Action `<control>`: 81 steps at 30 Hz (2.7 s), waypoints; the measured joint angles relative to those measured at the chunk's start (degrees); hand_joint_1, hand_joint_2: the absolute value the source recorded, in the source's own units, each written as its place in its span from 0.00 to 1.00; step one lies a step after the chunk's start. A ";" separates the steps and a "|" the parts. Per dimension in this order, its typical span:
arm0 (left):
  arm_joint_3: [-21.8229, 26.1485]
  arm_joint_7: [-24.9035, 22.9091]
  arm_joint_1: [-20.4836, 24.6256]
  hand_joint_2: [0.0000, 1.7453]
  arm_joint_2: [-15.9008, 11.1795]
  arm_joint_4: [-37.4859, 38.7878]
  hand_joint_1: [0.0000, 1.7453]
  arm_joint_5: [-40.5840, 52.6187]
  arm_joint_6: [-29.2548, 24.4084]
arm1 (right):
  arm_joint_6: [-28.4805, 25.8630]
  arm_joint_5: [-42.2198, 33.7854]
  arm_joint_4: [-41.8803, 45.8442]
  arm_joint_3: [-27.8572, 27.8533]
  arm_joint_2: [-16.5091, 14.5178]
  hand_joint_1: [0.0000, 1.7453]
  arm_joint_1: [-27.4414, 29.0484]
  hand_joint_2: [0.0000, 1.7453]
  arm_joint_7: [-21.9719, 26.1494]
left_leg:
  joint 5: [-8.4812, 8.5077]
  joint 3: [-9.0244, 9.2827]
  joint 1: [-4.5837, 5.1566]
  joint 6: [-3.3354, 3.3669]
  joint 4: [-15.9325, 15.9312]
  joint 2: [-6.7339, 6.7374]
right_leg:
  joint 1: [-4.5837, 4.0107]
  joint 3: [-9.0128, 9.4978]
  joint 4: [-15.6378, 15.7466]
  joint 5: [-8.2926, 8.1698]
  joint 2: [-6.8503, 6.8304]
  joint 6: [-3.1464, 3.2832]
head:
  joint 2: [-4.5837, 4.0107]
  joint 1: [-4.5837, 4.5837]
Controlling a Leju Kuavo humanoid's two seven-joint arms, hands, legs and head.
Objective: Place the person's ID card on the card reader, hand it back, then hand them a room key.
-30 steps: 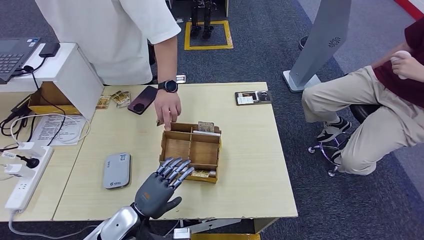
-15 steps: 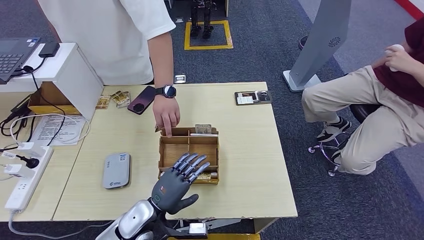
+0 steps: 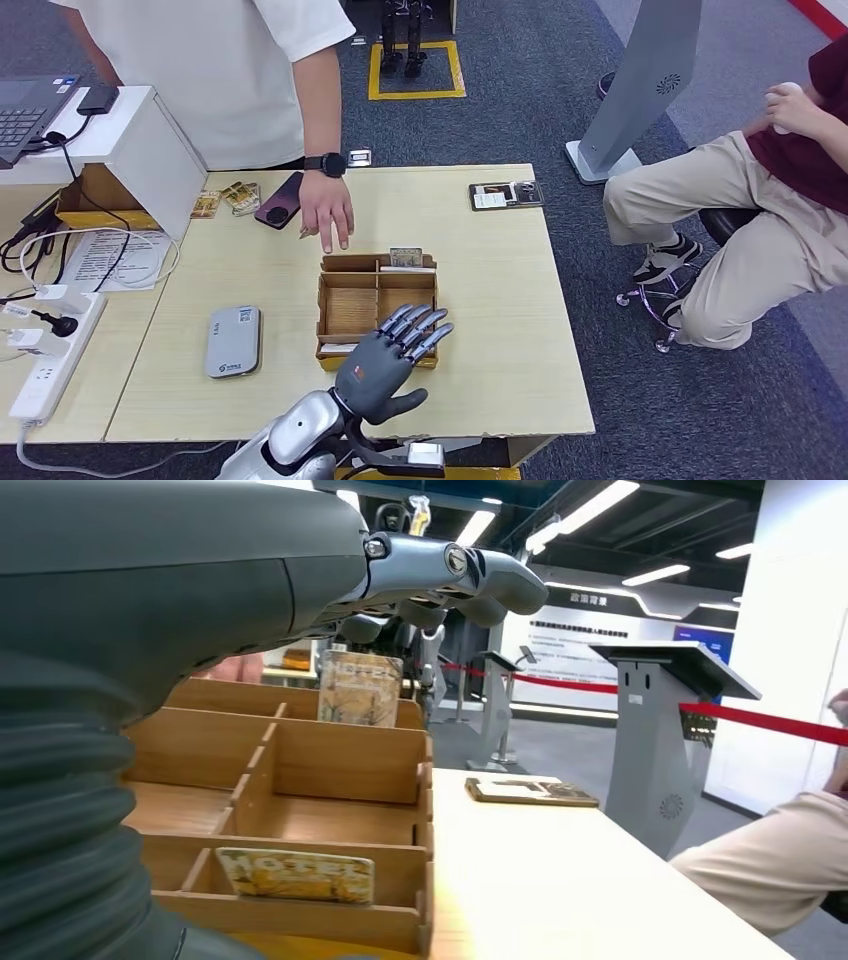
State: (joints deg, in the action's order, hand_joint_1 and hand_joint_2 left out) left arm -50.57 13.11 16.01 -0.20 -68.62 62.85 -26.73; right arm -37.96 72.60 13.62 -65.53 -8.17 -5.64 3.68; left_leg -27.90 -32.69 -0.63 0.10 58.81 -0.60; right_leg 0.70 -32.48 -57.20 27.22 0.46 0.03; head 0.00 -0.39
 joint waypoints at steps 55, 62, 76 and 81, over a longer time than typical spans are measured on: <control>-2.92 -16.98 4.02 1.00 3.44 10.37 1.00 11.40 -2.28 | 0.23 -1.76 -0.28 1.45 0.00 0.00 -0.05 1.00 -0.58 | 0.00 -0.01 0.00 0.00 0.00 -0.01 | 0.00 0.01 -0.01 0.00 0.00 0.00 | 0.00 0.00; -2.57 -16.26 3.55 1.00 3.44 10.37 1.00 10.74 -2.92 | 0.23 -1.79 -0.28 1.44 0.00 0.00 0.05 1.00 -0.58 | 0.00 -0.01 0.00 0.00 0.00 -0.01 | 0.00 0.01 -0.02 0.00 -0.01 0.00 | 0.00 0.00; -2.04 -16.44 3.17 1.00 3.44 10.35 1.00 13.26 -4.59 | 0.25 -1.75 -0.28 1.44 0.01 0.00 0.07 1.00 -0.67 | 0.00 -0.01 0.00 0.00 0.00 -0.01 | 0.00 0.02 -0.02 0.00 -0.01 0.00 | 0.00 0.00; -2.04 -16.06 2.88 1.00 3.44 10.35 1.00 14.17 -7.45 | 0.26 -1.63 -0.28 1.44 0.02 0.00 0.07 1.00 -0.67 | 0.00 -0.01 0.00 0.00 0.00 -0.01 | 0.00 0.02 -0.02 0.00 -0.01 0.00 | 0.00 0.00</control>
State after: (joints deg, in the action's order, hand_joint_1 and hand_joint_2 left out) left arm -52.61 -2.95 18.89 3.23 -58.27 77.02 -34.18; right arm -37.70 70.97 13.33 -64.08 -8.15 -5.58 3.02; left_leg -27.90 -32.70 -0.62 0.10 58.81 -0.61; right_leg 0.70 -32.46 -57.22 27.22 0.44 0.03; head 0.00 -0.39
